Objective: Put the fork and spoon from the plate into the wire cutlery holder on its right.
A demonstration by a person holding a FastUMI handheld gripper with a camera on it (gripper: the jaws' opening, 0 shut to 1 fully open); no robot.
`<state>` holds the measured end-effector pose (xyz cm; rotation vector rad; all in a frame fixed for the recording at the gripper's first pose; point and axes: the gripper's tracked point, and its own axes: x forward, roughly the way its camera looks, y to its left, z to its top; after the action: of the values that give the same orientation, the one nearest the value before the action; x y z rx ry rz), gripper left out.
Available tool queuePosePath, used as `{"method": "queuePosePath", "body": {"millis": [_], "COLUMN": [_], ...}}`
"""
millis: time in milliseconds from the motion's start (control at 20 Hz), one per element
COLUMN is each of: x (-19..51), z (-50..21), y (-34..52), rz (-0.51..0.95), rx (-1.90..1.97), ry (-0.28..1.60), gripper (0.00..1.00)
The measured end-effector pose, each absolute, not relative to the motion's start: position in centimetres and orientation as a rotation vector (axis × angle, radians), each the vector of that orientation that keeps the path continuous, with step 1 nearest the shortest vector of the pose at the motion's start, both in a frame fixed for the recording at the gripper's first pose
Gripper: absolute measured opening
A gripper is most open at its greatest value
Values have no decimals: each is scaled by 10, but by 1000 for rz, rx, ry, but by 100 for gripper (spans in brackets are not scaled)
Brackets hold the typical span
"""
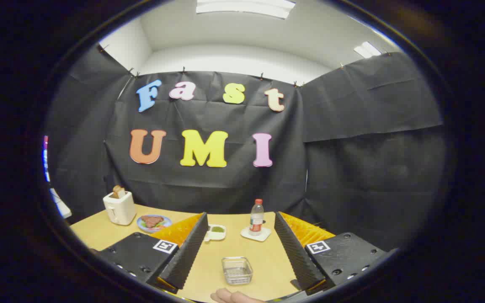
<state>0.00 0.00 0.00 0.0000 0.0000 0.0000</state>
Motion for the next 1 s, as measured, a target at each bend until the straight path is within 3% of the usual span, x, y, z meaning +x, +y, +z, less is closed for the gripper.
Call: {"method": "queuePosePath", "body": {"millis": [250, 700, 1000], "x": [-14, -20, -6], "z": [1, 5, -36], "y": [47, 56, 77], "rz": [49, 69, 86], "rx": [27, 43, 31], "ry": [33, 43, 168], "gripper": [95, 95, 95]}}
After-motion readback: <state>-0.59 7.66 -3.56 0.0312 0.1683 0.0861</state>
